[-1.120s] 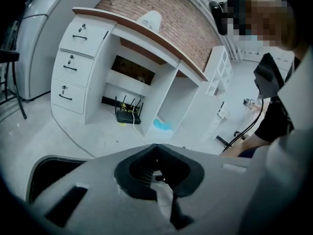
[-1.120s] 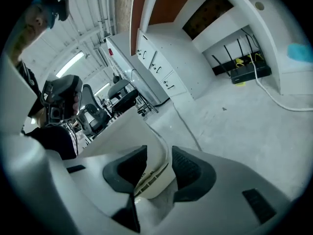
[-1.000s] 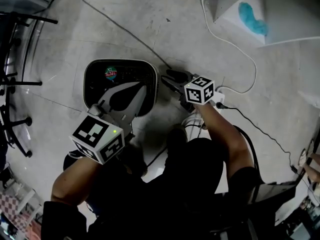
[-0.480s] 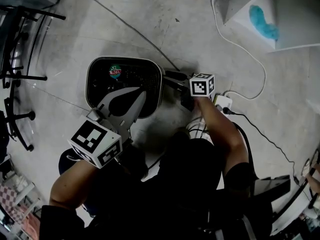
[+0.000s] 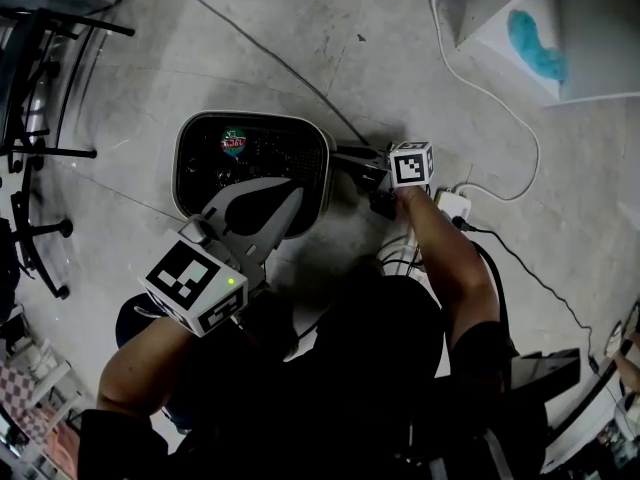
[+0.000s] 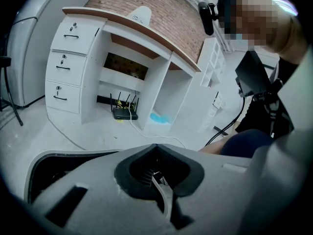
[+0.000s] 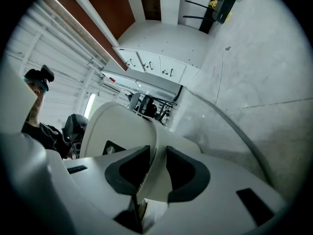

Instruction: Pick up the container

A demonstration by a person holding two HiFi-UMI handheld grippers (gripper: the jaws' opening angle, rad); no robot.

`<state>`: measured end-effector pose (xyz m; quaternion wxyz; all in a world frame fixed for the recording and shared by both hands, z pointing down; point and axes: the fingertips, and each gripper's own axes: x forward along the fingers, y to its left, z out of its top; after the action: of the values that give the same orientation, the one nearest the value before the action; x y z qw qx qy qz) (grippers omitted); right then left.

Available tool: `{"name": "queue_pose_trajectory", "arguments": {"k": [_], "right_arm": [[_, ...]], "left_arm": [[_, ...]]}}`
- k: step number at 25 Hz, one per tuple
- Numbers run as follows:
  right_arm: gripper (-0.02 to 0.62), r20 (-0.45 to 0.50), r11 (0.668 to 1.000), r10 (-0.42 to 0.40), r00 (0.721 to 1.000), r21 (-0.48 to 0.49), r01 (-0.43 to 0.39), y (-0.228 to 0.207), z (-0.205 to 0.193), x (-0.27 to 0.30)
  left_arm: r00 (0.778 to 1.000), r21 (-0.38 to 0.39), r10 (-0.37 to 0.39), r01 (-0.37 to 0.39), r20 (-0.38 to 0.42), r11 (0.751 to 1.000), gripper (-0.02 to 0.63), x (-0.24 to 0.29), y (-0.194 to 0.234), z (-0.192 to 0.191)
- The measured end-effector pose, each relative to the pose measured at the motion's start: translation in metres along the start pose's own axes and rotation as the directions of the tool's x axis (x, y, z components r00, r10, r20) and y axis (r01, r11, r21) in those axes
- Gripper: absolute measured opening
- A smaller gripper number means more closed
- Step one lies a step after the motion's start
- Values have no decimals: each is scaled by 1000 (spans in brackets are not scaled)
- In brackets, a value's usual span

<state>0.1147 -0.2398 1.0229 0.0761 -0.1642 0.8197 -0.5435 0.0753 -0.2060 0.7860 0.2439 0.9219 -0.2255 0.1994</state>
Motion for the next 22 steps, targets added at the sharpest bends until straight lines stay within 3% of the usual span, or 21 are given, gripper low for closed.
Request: {"name": "queue_pose_trajectory", "arguments": {"k": [8,16,22], "right_arm": [[104,36,1000,16,999,-10,-15,25,9,-20],[107,62,990,133,989,-49,-131,94,39,-50],[112,13,992,107,994,-68,-106,112,41,-53]], "left_arm": [[999,16,-45,44,23,999,9,13,-8,10],[997,11,-74,73,28,997,9,19,-19,13],[998,34,-39,38,48,999,11,17,-12,14]]}}
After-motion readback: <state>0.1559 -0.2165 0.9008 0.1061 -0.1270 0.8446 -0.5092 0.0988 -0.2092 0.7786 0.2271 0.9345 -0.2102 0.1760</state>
